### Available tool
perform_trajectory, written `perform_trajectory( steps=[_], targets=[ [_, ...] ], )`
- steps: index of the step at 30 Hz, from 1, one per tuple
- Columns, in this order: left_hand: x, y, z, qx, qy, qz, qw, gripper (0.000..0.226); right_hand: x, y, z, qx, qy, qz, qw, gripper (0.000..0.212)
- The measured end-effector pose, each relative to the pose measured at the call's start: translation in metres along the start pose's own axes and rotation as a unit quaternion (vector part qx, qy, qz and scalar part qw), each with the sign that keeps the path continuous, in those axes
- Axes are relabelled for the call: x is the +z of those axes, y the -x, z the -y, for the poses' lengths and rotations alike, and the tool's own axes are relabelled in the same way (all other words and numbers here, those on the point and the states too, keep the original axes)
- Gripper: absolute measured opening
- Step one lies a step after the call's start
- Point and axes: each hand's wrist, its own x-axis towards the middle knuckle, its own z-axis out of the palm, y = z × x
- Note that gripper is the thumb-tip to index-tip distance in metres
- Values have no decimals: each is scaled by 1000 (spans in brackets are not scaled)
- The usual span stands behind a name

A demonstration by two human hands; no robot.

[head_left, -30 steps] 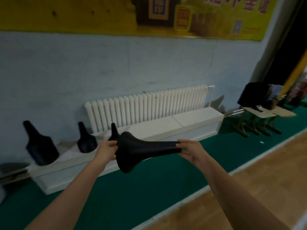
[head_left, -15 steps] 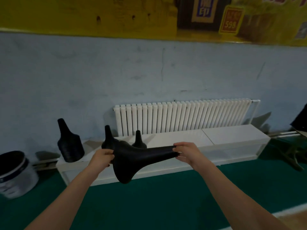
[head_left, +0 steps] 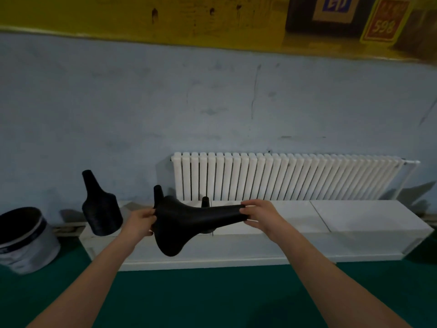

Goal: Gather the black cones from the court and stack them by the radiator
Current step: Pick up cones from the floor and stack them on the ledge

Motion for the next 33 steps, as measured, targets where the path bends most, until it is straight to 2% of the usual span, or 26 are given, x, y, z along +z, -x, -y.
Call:
perform_trajectory(
  steps=[8,13,18,23,29,33],
  targets=[
    [-36,-120,-10,3,-24,13,1000,24,64,-107,33,12,-6,8,1000,23],
    [-68,-190,-6,15,-31,-28,999,29,122,-155,55,26,-11,19,999,22],
    [-91,-250,-4,25,-46,-37,998,24,170,-206,72,20,-11,4,1000,25],
    [-101,-311,6,3,-63,-36,997,25,196,-249,82,27,-8,-5,1000,23],
    [-100,-379,18,-48,-58,-24,997,25,216,-299,92,41,-9,-8,999,29],
    [-93,-415,16,-61,-120,-8,991,27,228,-344,98,43,1,1,999,30]
  ],
)
